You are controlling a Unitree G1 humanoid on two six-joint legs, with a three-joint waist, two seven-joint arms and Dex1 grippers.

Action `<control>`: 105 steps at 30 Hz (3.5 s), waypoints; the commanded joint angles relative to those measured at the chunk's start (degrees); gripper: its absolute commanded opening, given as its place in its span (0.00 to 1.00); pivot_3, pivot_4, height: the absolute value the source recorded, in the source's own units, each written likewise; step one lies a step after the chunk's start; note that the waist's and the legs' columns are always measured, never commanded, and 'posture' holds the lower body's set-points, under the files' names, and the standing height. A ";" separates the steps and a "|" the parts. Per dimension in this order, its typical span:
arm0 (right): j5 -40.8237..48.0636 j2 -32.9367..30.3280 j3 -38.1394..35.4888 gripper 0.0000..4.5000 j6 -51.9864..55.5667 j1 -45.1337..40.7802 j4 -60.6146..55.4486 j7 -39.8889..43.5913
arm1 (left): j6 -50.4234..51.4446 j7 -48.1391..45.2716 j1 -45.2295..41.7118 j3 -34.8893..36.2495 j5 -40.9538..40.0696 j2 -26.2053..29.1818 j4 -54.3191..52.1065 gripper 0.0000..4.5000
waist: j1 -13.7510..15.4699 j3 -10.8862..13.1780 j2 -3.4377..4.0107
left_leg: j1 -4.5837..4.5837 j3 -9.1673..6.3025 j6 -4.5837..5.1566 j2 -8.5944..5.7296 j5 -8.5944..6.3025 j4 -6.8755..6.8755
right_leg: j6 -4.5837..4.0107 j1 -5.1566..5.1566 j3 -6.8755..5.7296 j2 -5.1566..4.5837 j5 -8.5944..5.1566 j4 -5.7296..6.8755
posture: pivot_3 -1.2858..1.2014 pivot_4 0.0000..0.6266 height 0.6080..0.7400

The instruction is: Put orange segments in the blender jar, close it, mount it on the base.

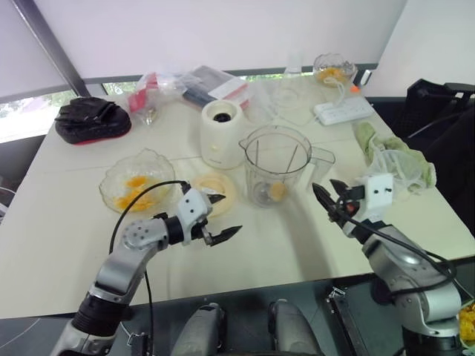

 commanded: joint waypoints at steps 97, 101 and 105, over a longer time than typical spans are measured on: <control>-17.01 4.13 -0.55 0.24 -6.22 -47.96 36.40 -3.42 | -5.12 4.33 -2.97 3.56 2.29 1.90 4.14 1.00 | -0.38 0.03 0.01 | -0.94 0.06 -0.44 -0.02 0.25 -0.11 | -0.05 -1.14 0.01 -0.06 0.06 0.12 | 0.52 0.24 1.00; -17.06 6.23 0.02 0.24 -4.85 -42.25 31.39 -4.77 | -4.64 1.33 -4.00 4.79 1.30 4.70 5.12 1.00 | -0.44 0.03 0.01 | -0.95 0.05 -0.44 -0.01 0.25 -0.11 | -0.05 -1.15 0.01 -0.05 0.06 0.14 | 0.52 0.24 1.00; -16.32 8.64 0.37 0.24 -1.59 -36.30 24.34 -6.29 | -3.47 -3.64 -5.77 6.47 -0.90 9.07 6.58 1.00 | -0.51 0.04 0.02 | -1.01 0.08 -0.45 0.00 0.26 -0.11 | -0.05 -1.26 0.03 -0.05 0.06 0.17 | 0.52 0.24 1.00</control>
